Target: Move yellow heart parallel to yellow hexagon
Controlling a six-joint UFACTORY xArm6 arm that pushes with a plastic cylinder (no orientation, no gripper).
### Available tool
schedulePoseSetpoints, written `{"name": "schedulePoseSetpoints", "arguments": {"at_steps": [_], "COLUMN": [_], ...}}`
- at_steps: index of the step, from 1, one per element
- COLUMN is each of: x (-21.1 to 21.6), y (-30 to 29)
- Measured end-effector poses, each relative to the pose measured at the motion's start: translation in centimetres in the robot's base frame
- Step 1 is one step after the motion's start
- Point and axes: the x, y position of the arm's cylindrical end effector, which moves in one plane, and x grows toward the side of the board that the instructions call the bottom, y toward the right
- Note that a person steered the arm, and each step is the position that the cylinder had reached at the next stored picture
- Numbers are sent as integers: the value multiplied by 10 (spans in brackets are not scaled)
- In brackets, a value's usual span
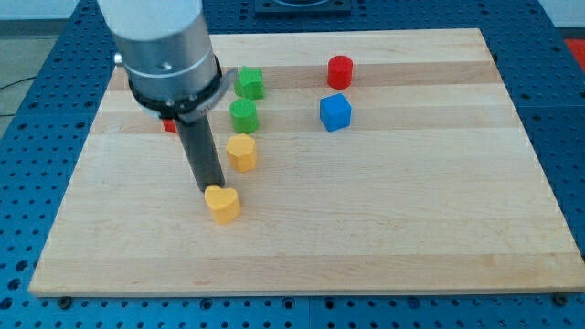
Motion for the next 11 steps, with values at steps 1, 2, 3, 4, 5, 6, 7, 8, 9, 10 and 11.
{"name": "schedulePoseSetpoints", "arguments": {"at_steps": [1, 2, 3, 4, 5, 6, 7, 8, 9, 10, 11], "x": [-13, 21, 34, 33, 6, -8, -15, 2, 6, 64, 80], "y": [-54, -37, -13, -9, -7, 31, 3, 37, 131, 90, 52]}}
